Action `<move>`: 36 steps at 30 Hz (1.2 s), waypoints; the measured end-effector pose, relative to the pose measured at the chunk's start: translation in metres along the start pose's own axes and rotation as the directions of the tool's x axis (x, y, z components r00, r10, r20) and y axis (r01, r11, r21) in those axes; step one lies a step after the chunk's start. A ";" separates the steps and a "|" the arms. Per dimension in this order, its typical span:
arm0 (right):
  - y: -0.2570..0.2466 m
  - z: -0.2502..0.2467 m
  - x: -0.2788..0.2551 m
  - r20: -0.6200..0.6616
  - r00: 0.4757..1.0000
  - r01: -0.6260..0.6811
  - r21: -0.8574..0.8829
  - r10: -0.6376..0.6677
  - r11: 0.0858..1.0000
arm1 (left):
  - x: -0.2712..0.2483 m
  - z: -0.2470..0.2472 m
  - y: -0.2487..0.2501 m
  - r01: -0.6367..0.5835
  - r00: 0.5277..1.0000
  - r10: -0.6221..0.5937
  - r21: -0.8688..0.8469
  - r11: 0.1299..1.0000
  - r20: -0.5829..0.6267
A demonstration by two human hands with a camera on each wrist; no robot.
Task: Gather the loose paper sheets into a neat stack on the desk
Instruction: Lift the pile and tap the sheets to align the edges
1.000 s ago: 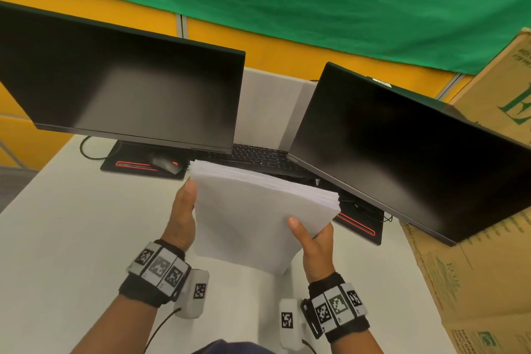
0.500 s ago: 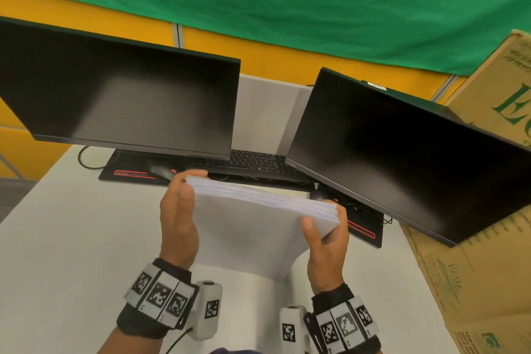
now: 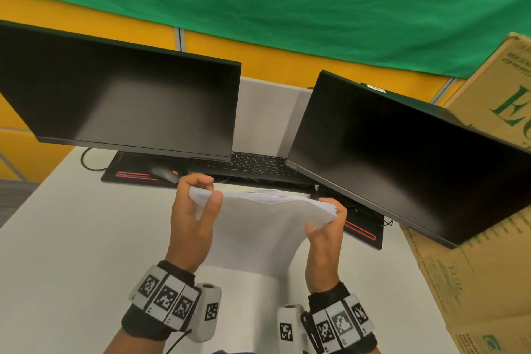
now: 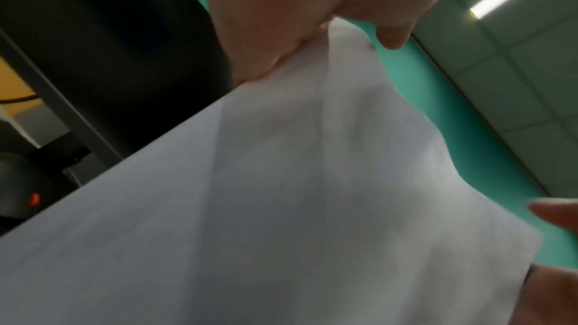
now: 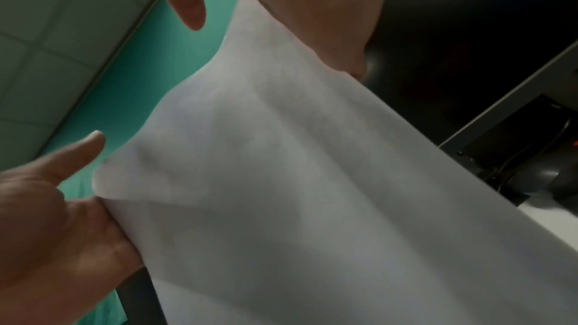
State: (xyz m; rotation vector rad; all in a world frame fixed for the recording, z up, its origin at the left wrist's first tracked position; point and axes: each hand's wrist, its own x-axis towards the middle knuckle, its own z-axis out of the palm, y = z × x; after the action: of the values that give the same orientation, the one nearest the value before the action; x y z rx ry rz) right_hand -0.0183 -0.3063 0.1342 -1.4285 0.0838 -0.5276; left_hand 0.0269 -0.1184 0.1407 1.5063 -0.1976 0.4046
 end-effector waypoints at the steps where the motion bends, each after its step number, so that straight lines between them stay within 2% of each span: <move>1: 0.001 -0.002 0.000 0.011 1.000 -0.016 -0.032 0.016 0.999 | 0.000 -0.003 -0.002 0.001 1.000 0.000 -0.022 1.000 0.017; 4: -0.002 -0.002 -0.001 -0.005 0.998 -0.066 -0.122 0.066 0.990 | 0.002 -0.010 -0.002 -0.022 0.998 0.023 -0.011 1.000 0.065; 7: -0.010 0.002 -0.001 -0.026 0.999 -0.043 -0.180 0.039 0.983 | 0.004 -0.009 0.012 -0.033 0.998 0.034 -0.018 0.999 0.058; 11: -0.024 0.004 -0.001 -0.033 0.999 0.023 -0.167 -0.028 0.986 | 0.008 -0.007 0.039 -0.089 0.995 0.091 -0.055 0.995 0.028; 14: -0.030 0.000 -0.003 -0.020 0.997 0.066 -0.140 -0.069 0.988 | 0.009 -0.011 0.047 -0.111 0.989 0.120 -0.094 0.989 0.091; 16: -0.025 -0.003 -0.005 0.003 0.999 0.039 -0.158 -0.039 0.987 | 0.008 -0.016 0.037 -0.080 0.982 0.097 -0.110 0.991 0.160; 20: -0.001 -0.006 -0.013 0.040 0.994 -0.089 -0.187 0.098 0.978 | -0.002 -0.021 0.002 0.078 0.967 -0.071 -0.020 0.997 0.243; 24: 0.008 -0.008 -0.010 0.018 0.988 -0.147 -0.198 0.154 0.969 | -0.003 -0.023 -0.016 0.099 0.978 -0.109 0.061 0.993 0.178; 28: 0.006 -0.006 -0.004 -0.009 0.994 -0.107 -0.252 0.108 0.962 | 0.000 -0.019 -0.017 0.116 0.990 -0.127 0.169 0.979 0.054; 33: -0.014 0.001 -0.001 -0.057 0.997 0.033 -0.169 -0.043 0.985 | 0.003 -0.002 0.018 -0.002 0.999 0.007 0.079 0.997 -0.053; 36: -0.018 0.000 -0.005 -0.064 0.993 0.092 -0.137 -0.102 0.986 | -0.001 0.001 0.027 -0.075 0.995 0.080 0.071 0.995 -0.057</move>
State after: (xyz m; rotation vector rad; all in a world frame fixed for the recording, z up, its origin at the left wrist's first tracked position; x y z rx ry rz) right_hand -0.0279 -0.3055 0.1501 -1.5506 0.1085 -0.6638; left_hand 0.0156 -0.1190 0.1648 1.5555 -0.1968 0.5228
